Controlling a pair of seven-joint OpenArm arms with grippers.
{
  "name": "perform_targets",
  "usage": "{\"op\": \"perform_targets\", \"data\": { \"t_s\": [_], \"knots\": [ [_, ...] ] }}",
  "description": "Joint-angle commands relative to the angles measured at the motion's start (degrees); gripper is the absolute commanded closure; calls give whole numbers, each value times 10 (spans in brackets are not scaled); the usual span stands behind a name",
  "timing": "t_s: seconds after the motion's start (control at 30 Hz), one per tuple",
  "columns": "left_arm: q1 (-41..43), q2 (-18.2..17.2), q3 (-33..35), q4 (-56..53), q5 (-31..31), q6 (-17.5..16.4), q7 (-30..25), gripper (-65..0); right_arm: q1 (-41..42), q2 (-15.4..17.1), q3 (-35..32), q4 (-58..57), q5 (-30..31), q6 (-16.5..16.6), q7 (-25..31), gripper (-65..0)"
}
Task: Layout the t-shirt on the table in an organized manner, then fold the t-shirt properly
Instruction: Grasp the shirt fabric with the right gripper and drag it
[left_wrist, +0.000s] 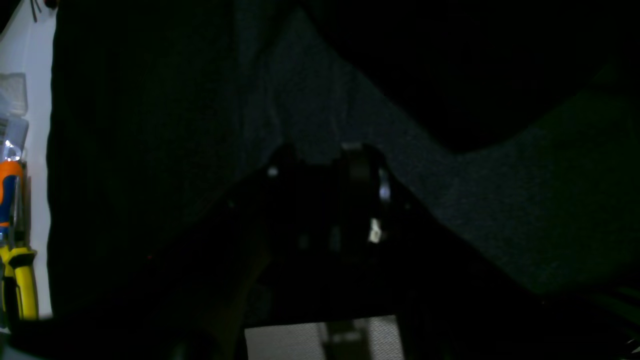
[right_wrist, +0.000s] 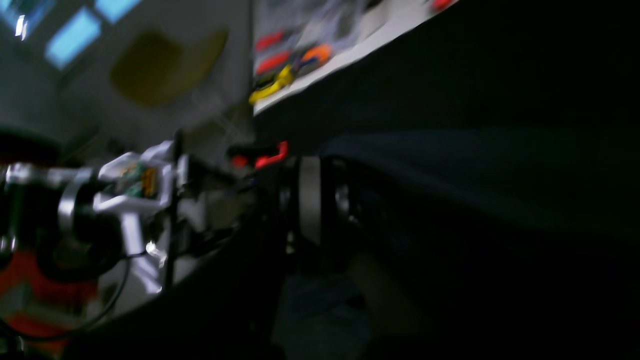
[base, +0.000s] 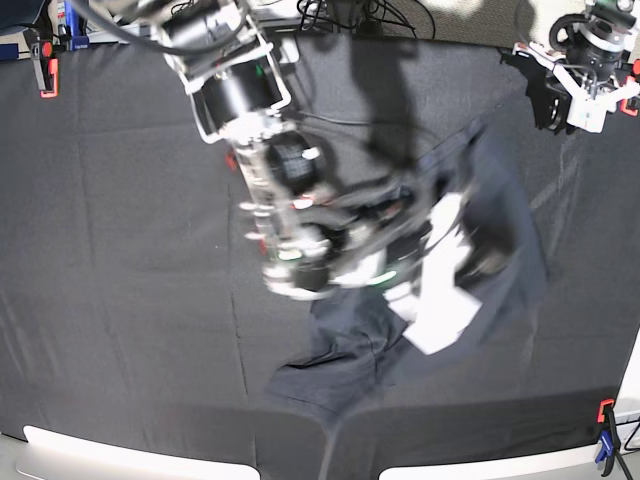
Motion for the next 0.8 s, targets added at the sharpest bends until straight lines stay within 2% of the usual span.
{"op": "perform_targets", "data": {
  "t_s": [0.0,0.13,0.2,0.27,0.43,0.6,0.7,0.77],
  "knots": [
    [3,-5,-3,10,-1,5,-15,-140,26,-8,-16,11,14,11,32,0],
    [3,-5,-3,10,-1,5,-15,-140,64,-8,-74,11,-62,10,70,0],
    [3,-5,-3,10,-1,5,-15,-140,78,-8,-81,11,-97,8,90,0],
    [3,-5,-3,10,-1,5,-16,-140,91,-8,-77,11,-122,-8,110,0],
    [3,-5,-3,10,-1,5,-16,-140,116,-8,-30,11,-198,-43,176,0],
    [3,-4,-3,10,-1,5,-25,-140,126,-8,31,11,-239,-73,256,0],
    [3,-4,-3,10,-1,4,-26,-140,126,-8,54,10,-287,-109,310,0],
    [3,-4,-3,10,-1,4,-26,-140,130,-8,63,7,-308,-120,328,0]
  ]
}}
